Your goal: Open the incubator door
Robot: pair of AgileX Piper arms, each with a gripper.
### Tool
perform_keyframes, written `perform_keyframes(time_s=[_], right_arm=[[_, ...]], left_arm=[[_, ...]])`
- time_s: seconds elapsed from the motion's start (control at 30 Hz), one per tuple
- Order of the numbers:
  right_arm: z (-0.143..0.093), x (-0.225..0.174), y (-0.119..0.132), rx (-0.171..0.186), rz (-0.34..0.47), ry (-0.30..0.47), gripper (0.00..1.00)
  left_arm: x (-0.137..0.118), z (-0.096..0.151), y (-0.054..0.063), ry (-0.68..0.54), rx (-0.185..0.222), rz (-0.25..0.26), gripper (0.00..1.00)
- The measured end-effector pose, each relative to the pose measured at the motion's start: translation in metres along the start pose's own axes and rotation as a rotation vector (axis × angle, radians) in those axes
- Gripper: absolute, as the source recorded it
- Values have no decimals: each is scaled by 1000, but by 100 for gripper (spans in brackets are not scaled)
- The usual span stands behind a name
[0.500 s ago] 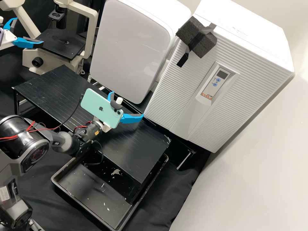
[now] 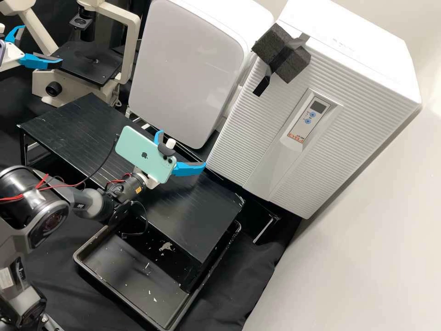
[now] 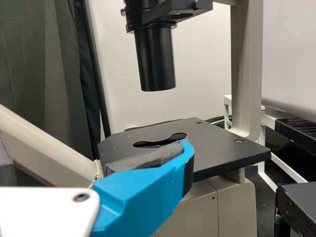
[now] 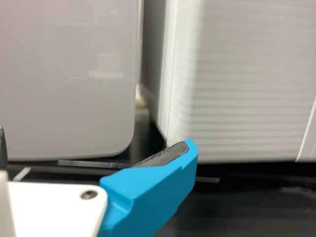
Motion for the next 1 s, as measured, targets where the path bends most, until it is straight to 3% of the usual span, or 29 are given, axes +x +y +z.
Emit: perform_keyframes(time_s=[0.1, 0.2, 0.37, 0.47, 0.63, 0.73, 1.0], right_arm=[[-13, 1, 19, 6, 98, 8, 100], [-31, 2, 43, 34, 246, -24, 100], [-58, 10, 65, 95, 387, -95, 100], [-70, 16, 68, 95, 402, -130, 100], [-88, 31, 70, 59, 423, -164, 100], [-91, 42, 72, 48, 436, -209, 100], [-92, 53, 84, 40, 486, -241, 100]], left_arm=[[0, 0, 0, 0, 0, 0, 100], [0, 0, 0, 0, 0, 0, 100], [0, 0, 0, 0, 0, 0, 100], [0, 0, 0, 0, 0, 0, 100], [0, 0, 0, 0, 0, 0, 100], [0, 0, 0, 0, 0, 0, 100], [0, 0, 0, 0, 0, 0, 100]])
